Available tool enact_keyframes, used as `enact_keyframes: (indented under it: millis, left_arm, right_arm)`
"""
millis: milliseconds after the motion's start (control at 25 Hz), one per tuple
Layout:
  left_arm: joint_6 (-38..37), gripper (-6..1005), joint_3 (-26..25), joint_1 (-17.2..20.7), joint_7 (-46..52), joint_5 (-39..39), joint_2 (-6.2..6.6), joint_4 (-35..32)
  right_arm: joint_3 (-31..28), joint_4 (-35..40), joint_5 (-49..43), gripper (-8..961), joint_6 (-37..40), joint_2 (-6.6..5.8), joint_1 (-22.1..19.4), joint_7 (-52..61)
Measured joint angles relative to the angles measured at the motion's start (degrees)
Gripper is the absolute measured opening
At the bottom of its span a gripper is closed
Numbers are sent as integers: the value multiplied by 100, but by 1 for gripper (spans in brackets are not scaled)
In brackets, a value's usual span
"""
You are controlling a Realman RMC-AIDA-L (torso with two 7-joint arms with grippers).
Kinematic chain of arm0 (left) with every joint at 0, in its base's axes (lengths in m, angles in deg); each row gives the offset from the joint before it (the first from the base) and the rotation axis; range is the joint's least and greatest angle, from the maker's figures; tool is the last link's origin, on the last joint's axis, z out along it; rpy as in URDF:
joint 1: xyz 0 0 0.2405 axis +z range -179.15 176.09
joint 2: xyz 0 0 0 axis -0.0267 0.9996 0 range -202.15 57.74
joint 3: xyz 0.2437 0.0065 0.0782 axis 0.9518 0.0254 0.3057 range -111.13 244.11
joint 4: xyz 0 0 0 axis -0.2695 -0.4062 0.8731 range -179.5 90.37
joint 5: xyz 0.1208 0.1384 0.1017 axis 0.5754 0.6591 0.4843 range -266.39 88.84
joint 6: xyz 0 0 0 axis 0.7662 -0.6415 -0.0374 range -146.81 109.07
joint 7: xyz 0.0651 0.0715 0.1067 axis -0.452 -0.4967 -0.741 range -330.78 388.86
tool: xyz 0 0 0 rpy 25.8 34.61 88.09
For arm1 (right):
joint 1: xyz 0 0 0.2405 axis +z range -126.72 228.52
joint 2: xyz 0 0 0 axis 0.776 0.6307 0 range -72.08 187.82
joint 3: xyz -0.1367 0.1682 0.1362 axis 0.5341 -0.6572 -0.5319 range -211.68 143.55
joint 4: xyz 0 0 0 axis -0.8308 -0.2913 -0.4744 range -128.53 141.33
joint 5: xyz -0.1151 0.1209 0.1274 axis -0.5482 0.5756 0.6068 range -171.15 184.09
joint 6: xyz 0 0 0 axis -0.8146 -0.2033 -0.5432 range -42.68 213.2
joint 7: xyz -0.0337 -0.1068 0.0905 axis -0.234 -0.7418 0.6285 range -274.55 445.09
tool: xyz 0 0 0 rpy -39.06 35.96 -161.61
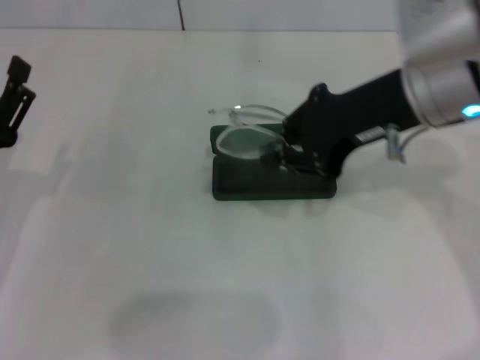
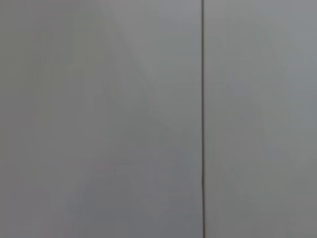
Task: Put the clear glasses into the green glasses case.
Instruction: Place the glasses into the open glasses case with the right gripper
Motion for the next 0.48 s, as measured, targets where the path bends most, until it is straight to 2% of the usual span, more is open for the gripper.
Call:
enact_keyframes:
  millis: [160, 320, 480]
  left_arm:
    - [30, 879, 25, 61, 7, 41, -18, 39]
    - [102, 878, 38, 49, 9, 72, -28, 56]
    - [112, 878, 46, 27, 18, 210, -39, 65]
  right_arm:
    - [533, -286, -672, 120, -437, 21, 427, 557]
    - [1295, -477, -1549, 120, -1024, 40, 733, 1329]
    - [1885, -600, -2069, 120, -1221, 49, 934, 1790]
